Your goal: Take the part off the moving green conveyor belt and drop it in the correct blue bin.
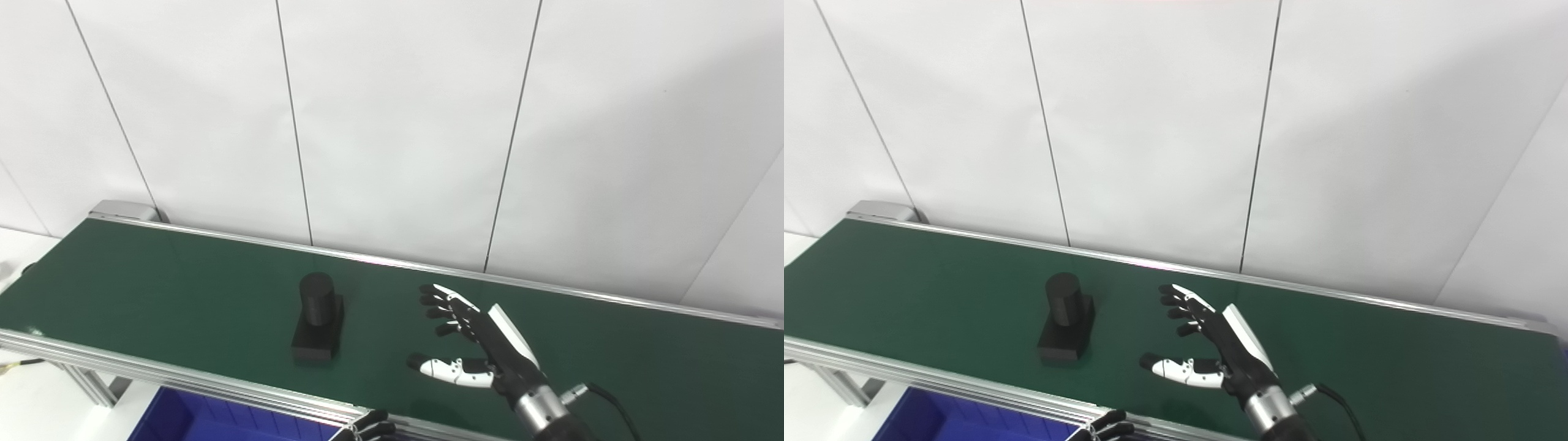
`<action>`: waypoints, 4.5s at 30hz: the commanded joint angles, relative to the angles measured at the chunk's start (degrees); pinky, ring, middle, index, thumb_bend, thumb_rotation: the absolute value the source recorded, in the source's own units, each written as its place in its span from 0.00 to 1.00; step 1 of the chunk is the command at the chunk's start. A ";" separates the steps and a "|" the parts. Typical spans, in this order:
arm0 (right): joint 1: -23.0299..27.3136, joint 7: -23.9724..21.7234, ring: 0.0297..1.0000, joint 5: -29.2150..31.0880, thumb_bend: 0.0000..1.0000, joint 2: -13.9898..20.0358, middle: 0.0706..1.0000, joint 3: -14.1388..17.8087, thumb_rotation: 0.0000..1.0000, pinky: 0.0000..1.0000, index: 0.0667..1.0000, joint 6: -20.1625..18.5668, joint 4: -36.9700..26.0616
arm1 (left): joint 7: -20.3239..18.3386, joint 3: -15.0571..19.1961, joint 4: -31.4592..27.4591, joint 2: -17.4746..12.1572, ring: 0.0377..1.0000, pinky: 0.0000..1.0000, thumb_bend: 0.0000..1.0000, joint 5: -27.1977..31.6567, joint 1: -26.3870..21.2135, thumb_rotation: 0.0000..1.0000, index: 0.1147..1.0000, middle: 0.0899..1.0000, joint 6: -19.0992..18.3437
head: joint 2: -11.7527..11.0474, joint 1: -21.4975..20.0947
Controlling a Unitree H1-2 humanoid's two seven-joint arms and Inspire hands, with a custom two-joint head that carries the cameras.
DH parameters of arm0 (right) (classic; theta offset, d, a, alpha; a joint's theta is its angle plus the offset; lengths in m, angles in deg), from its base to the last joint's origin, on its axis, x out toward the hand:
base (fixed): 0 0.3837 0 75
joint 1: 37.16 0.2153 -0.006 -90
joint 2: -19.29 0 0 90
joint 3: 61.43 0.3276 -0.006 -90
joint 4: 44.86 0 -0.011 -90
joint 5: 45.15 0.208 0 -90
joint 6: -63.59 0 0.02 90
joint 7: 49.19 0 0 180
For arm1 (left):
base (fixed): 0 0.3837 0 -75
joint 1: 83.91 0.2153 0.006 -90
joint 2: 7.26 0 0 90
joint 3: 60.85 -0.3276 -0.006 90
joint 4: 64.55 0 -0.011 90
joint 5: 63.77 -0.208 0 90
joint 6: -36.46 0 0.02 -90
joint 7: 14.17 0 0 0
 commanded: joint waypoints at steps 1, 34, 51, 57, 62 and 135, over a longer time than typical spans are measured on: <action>2.83 1.31 0.80 0.31 0.56 -1.45 0.84 -0.06 0.29 0.72 0.88 3.19 0.45 | -0.62 -0.15 -0.90 0.51 0.74 0.70 0.81 -0.60 -0.59 0.56 0.79 0.76 2.57 | -0.06 0.02; 15.16 7.88 0.82 -0.55 0.65 -7.11 0.81 -0.46 0.31 0.74 0.84 6.84 22.21 | -0.51 -0.04 0.66 2.60 0.73 0.70 0.80 -1.58 -1.47 0.55 0.79 0.76 2.61 | -0.05 1.03; 20.43 12.09 0.79 -2.33 0.69 -8.98 0.79 -0.91 0.26 0.72 0.83 9.95 34.44 | -0.45 -0.17 0.11 3.16 0.73 0.70 0.82 -2.47 -1.05 0.55 0.78 0.75 2.63 | 0.40 1.64; 21.58 13.61 0.78 -2.37 0.74 -9.08 0.78 -0.78 0.21 0.71 0.81 12.55 39.71 | -0.43 -0.26 -0.28 3.41 0.73 0.70 0.82 -2.54 -0.70 0.55 0.78 0.75 2.63 | 0.58 1.87; 21.75 15.75 0.76 -2.76 0.75 -9.36 0.76 -0.78 0.18 0.70 0.78 14.24 42.27 | -0.38 -0.34 -0.50 3.48 0.73 0.70 0.82 -2.57 -0.45 0.55 0.78 0.75 2.62 | 0.78 1.89; -3.70 9.79 0.43 11.34 0.52 0.51 0.47 12.40 0.00 0.44 0.45 -2.27 -21.22 | -2.49 0.79 -3.16 0.32 0.76 0.71 0.82 2.29 1.09 0.62 0.81 0.79 2.41 | 4.56 -11.32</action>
